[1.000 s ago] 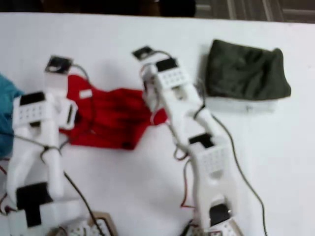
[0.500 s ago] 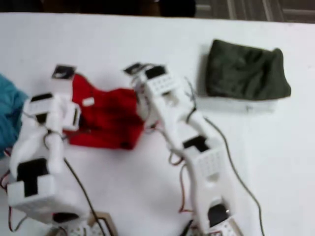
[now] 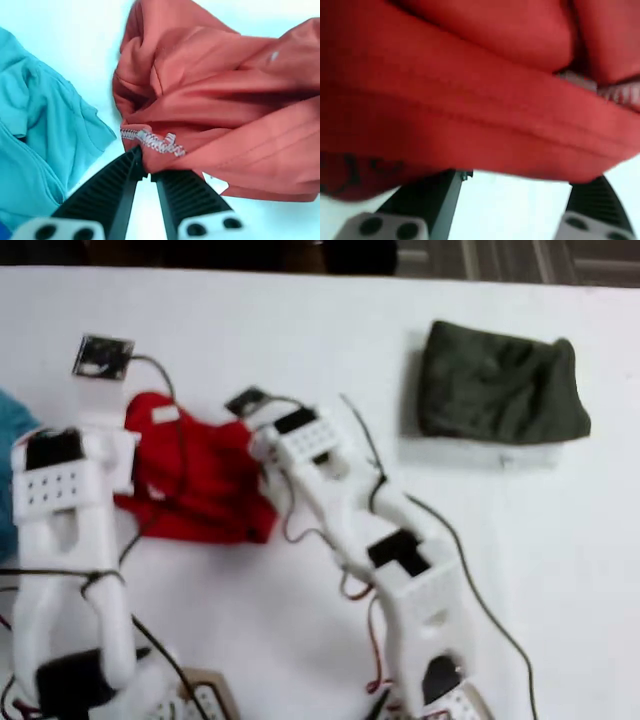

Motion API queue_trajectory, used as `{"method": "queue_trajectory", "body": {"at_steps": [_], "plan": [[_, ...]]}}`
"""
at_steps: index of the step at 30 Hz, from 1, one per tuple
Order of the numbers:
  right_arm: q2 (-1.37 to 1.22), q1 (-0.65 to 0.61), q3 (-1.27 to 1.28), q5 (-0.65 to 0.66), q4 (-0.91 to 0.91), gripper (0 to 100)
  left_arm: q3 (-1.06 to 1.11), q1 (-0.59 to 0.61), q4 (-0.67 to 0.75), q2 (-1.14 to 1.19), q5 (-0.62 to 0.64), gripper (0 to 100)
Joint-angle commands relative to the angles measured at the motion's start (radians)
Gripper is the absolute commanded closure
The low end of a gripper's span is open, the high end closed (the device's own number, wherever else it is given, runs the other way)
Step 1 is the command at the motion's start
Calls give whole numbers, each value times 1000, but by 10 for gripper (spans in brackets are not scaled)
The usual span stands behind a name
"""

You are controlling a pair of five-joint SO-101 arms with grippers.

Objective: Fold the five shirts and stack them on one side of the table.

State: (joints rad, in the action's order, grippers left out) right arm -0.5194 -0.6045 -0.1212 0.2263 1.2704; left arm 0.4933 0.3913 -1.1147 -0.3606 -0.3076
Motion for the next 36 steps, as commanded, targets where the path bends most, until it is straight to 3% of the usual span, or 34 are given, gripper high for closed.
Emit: {"method": "queue_trajectory", "body": {"at_steps": [1, 9, 15, 19, 23, 32, 36], "plan": [[64, 19, -3, -9, -88, 690, -28, 12, -6, -60, 8, 975], [81, 56, -9, -9, -159, 690, -33, 78, -71, -209, 3, 975], [168, -62, 0, -9, -7, 690, -27, 144, -66, -267, -61, 975], [251, -127, 69, -9, 19, 690, -25, 206, 11, -265, -66, 975], [274, -197, 193, -8, -62, 690, -25, 229, 72, -265, -68, 975], [271, -289, 305, -12, -254, 690, -25, 224, 71, -265, -68, 975], [262, -291, 304, -107, -348, 690, -25, 224, 66, -265, -68, 975]]}}
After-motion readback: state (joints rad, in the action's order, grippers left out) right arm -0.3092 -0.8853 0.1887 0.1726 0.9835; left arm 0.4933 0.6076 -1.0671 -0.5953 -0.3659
